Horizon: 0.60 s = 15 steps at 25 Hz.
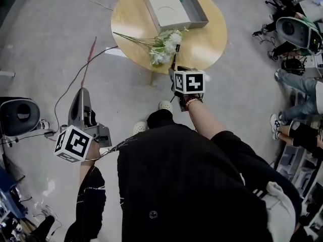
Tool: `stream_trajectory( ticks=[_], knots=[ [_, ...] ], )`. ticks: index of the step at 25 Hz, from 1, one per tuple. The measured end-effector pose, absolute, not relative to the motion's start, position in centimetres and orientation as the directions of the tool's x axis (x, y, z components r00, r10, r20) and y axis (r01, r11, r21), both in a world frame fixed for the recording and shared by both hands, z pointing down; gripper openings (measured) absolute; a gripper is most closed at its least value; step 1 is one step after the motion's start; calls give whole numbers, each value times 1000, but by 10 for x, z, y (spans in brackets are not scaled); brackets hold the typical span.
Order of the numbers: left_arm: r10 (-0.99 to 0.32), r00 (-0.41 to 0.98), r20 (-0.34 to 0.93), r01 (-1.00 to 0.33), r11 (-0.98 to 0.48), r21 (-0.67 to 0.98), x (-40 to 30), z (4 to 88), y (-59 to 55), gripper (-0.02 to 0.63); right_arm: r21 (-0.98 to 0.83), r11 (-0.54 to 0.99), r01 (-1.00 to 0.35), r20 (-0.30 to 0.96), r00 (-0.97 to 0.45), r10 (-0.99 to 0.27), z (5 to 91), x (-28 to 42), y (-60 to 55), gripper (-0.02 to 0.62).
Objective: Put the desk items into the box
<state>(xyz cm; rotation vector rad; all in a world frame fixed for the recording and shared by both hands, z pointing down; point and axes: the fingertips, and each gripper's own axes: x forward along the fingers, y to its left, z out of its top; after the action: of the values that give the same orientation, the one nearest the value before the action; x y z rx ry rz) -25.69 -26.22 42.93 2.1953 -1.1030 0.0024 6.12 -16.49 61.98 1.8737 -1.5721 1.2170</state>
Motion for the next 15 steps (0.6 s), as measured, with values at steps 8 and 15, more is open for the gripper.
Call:
stream_trajectory(
  ticks=[8, 15],
  knots=[
    [-740, 606, 292, -733, -378, 565, -277, 429, -261, 11, -150, -294, -944, 846, 32, -533, 629, 64, -173, 150],
    [-770, 572, 282, -755, -361, 547, -290, 423, -263, 11, -76, -296, -952, 869, 82, -488, 640, 69, -169, 147]
  ],
)
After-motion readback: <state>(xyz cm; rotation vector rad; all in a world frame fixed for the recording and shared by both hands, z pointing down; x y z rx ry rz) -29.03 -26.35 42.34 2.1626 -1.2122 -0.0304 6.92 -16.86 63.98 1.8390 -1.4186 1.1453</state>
